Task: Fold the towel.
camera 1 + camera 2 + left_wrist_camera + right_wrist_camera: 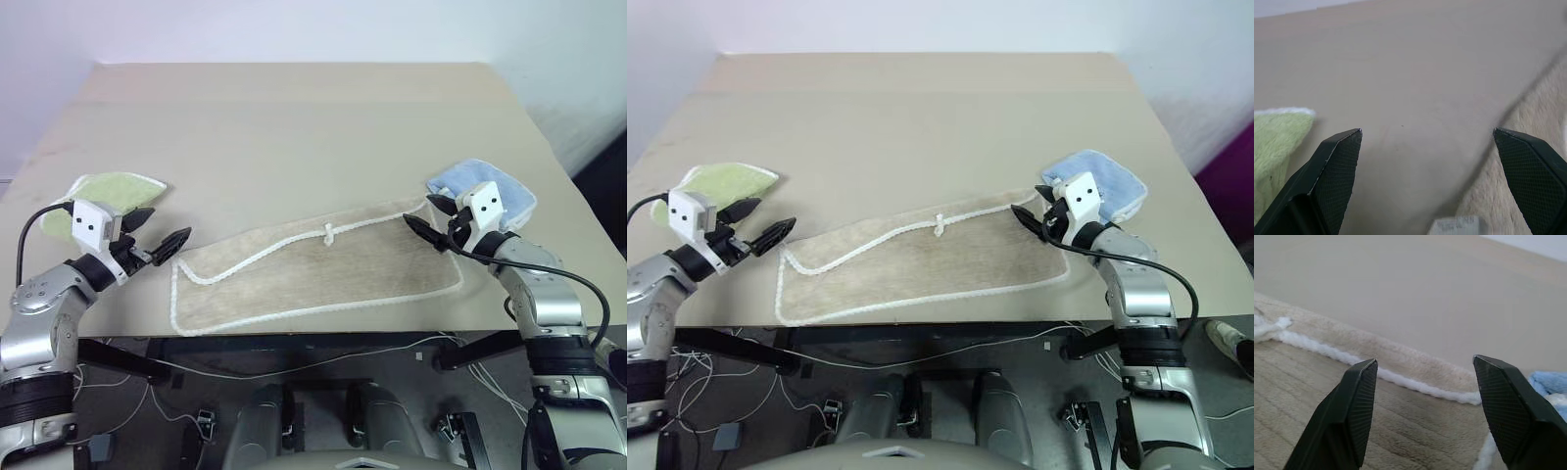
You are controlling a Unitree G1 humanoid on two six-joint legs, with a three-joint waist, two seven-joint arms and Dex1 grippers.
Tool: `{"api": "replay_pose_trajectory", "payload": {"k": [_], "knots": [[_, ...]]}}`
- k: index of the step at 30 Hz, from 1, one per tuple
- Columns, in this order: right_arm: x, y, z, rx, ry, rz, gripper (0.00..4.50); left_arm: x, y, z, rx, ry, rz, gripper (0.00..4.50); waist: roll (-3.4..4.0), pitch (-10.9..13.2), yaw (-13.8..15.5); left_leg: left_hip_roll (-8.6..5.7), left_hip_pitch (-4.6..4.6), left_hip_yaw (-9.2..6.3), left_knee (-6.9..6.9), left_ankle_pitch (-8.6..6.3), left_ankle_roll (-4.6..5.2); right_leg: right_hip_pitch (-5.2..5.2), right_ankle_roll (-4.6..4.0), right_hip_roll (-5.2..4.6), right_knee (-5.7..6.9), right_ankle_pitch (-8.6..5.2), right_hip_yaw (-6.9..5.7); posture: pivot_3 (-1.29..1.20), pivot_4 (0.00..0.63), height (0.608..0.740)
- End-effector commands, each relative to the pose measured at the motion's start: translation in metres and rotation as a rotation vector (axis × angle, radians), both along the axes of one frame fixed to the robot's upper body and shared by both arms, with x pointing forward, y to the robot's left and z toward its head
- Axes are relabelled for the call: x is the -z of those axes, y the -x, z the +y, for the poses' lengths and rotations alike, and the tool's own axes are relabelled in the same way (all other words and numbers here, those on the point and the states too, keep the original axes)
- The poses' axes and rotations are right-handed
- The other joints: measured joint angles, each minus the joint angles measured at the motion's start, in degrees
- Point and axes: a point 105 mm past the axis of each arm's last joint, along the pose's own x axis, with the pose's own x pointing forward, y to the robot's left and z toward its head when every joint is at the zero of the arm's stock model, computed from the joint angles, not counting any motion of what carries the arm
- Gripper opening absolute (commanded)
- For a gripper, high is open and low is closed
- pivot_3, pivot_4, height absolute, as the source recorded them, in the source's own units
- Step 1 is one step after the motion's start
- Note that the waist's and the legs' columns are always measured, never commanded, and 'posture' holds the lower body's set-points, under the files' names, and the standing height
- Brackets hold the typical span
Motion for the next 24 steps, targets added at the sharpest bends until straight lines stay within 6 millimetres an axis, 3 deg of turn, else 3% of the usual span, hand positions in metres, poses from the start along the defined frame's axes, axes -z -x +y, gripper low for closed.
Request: {"api": "replay_pose_trajectory", "payload": {"k": [1, 10, 19, 24], "knots": [[-0.012, -0.005, 0.004, -0.017, 0.014, -0.055, 3.32, -0.008, 0.017, -0.01, 0.171, -0.152, -0.001, 4.5, 0.03, 0.0, -0.08, 0.01, 0.0, 0.0, 0.0, 0.0, 0.0, -0.01, 0.0, 0.01, 0.0, 0.0, 0.0, 0.0, 0.15, 0.74], [-0.005, -0.006, 0.009, -0.029, 0.008, -0.053, 3.32, 0.007, 0.036, -0.021, 0.455, -0.427, 0.093, 4.5, 0.04, 0.0, 0.14, -0.01, -0.02, 0.0, -0.01, -0.02, -0.01, -0.04, -0.02, -0.05, 0.0, -0.01, 0.01, 0.0, 0.15, 0.74], [-0.004, -0.001, 0.007, -0.005, -0.01, -0.057, 3.32, 0.016, 0.02, -0.04, 0.544, -0.603, 0.04, 4.5, 0.05, 0.0, 0.18, -0.01, -0.02, 0.03, -0.01, -0.01, 0.01, -0.03, -0.01, -0.02, 0.01, 0.0, 0.0, 0.0, 0.15, 0.74], [-0.005, 0.003, 0.001, 0.026, -0.017, -0.062, 3.32, 0.029, 0.013, -0.04, 0.578, -0.716, 0.023, 4.5, 0.06, 0.0, 0.1, -0.01, -0.02, 0.04, -0.01, -0.01, 0.01, -0.03, 0.0, -0.02, 0.01, 0.0, 0.0, 0.0, 0.15, 0.74]]}}
